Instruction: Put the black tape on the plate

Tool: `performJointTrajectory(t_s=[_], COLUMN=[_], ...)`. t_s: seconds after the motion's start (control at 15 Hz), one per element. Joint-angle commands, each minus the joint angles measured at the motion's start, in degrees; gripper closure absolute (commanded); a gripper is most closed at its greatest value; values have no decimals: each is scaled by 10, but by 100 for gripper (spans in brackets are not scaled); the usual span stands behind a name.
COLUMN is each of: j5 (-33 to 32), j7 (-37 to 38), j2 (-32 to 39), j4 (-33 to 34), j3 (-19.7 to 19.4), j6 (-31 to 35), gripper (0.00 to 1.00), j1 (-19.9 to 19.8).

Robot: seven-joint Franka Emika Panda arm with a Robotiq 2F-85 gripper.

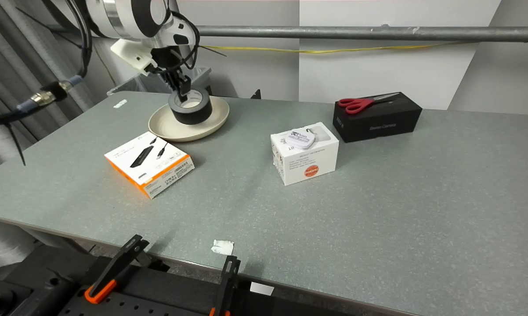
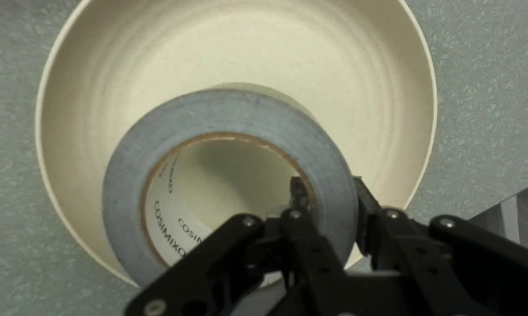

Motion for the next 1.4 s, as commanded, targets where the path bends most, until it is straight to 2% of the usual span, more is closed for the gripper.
performJointTrajectory(t_s=[0.0,0.27,0.33,0.4,0.47,0.87,0.93,1.13,1.2,1.33], j5=[29,31,32,32,33,33,33,36,29,29], j7=[-18,-19,-20,-20,-21,-23,-23,-25,-17,-17], j2=[43,66,69,72,73,71,71,70,63,63], j4=[64,90,94,98,101,111,112,114,95,95], j3=[-7,-8,-7,-6,-5,-4,-4,-1,-13,-12], j6=[-17,-17,-19,-20,-21,-17,-17,-25,-5,-6], gripper=[94,94,83,49,48,3,0,0,0,0], j1=[12,15,15,15,15,18,19,16,24,24])
